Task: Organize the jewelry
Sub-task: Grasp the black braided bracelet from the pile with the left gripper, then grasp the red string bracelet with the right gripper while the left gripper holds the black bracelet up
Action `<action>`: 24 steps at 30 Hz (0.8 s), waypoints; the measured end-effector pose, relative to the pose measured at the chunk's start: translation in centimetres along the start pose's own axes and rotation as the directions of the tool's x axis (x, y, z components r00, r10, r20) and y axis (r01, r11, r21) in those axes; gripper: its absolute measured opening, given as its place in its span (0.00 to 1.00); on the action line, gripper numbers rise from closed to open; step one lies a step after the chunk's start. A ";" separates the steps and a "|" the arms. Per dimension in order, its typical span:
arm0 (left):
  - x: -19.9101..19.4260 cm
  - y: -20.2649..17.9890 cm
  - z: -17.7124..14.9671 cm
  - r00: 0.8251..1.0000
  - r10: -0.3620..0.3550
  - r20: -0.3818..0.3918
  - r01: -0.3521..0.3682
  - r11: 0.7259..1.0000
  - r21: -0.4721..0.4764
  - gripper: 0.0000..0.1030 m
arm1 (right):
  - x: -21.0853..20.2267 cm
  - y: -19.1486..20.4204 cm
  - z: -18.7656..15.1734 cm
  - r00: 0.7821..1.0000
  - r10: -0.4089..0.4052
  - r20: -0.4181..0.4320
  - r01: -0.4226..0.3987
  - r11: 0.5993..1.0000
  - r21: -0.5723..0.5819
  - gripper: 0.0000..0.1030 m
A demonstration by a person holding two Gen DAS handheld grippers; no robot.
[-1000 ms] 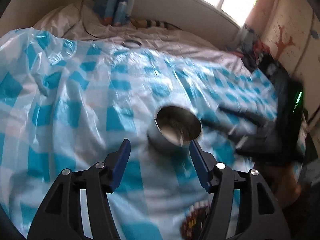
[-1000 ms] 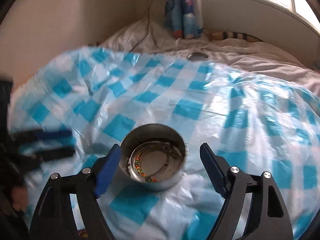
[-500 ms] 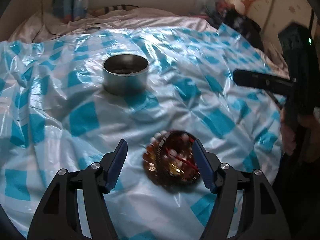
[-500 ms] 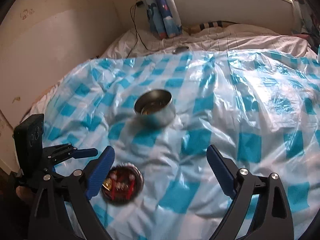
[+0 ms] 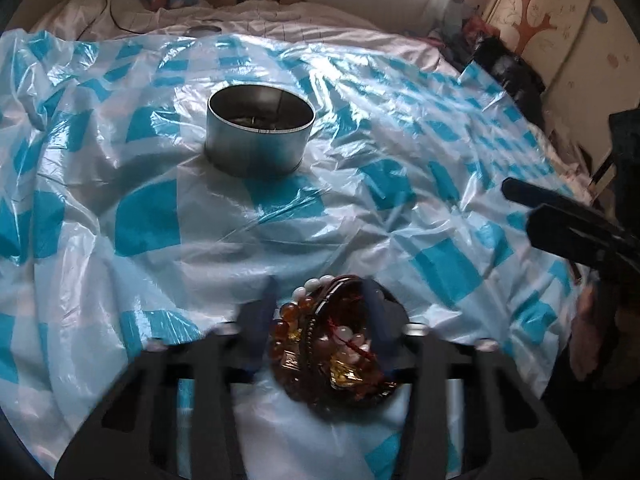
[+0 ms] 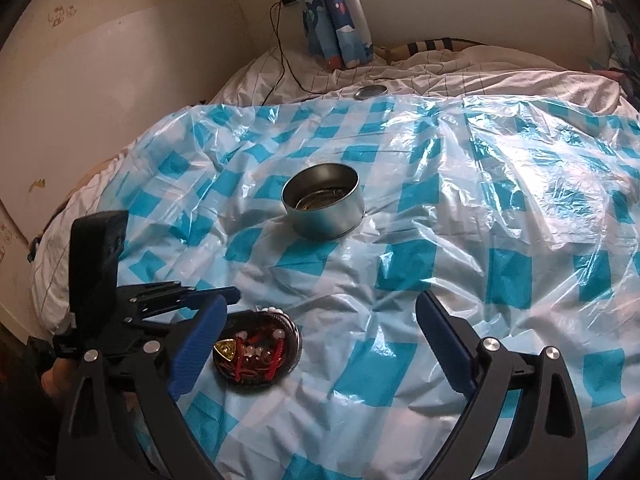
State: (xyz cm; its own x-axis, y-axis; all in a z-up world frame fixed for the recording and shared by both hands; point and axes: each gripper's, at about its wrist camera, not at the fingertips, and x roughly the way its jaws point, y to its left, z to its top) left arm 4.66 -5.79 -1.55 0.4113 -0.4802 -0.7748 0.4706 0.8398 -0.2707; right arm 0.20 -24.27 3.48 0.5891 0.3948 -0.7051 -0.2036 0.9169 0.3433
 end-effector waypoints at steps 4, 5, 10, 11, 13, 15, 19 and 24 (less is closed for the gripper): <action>0.5 -0.8 0.1 0.999 0.030 -0.018 -0.029 0.998 0.053 0.10 | 0.4 0.2 -0.1 1.000 0.001 -0.011 -0.001 1.000 -0.012 0.89; 0.3 -0.9 0.2 1.000 0.023 -0.020 -0.022 0.998 0.057 0.08 | 0.4 0.3 -0.2 1.000 -0.001 -0.014 0.001 1.000 -0.017 0.89; -1.2 -0.3 0.8 0.998 -0.060 0.000 0.060 0.998 0.022 0.07 | 0.7 0.3 -0.5 1.000 -0.014 -0.028 0.013 0.999 -0.030 0.89; -1.6 -0.1 0.9 0.997 -0.081 0.009 0.081 0.997 0.009 0.07 | 0.8 0.3 -0.5 0.999 -0.017 -0.033 0.016 0.999 -0.033 0.89; -2.4 0.5 1.2 0.992 -0.124 0.031 0.125 0.992 -0.019 0.07 | 1.0 0.2 -0.6 0.999 -0.025 -0.040 0.024 0.999 -0.036 0.89; -3.2 1.1 1.5 0.987 -0.152 0.056 0.154 0.987 -0.043 0.07 | 1.3 0.1 -0.7 0.998 -0.032 -0.049 0.030 0.999 -0.037 0.89; -4.6 2.5 2.1 0.977 -0.187 0.105 0.196 0.977 -0.086 0.07 | 1.8 -0.1 -0.8 0.997 -0.040 -0.069 0.037 0.999 -0.038 0.89; -6.4 4.5 2.6 0.975 -0.153 0.162 0.175 0.976 -0.130 0.07 | 3.4 2.1 -1.7 0.992 0.007 -0.123 -0.022 0.993 -0.120 0.89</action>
State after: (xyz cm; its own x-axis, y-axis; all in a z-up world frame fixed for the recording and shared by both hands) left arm 6.19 0.34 3.70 0.4554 -0.6381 -0.6208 0.4302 0.7683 -0.4740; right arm 0.44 -20.93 0.73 0.4870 0.4052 -0.7737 -0.3089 0.9085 0.2814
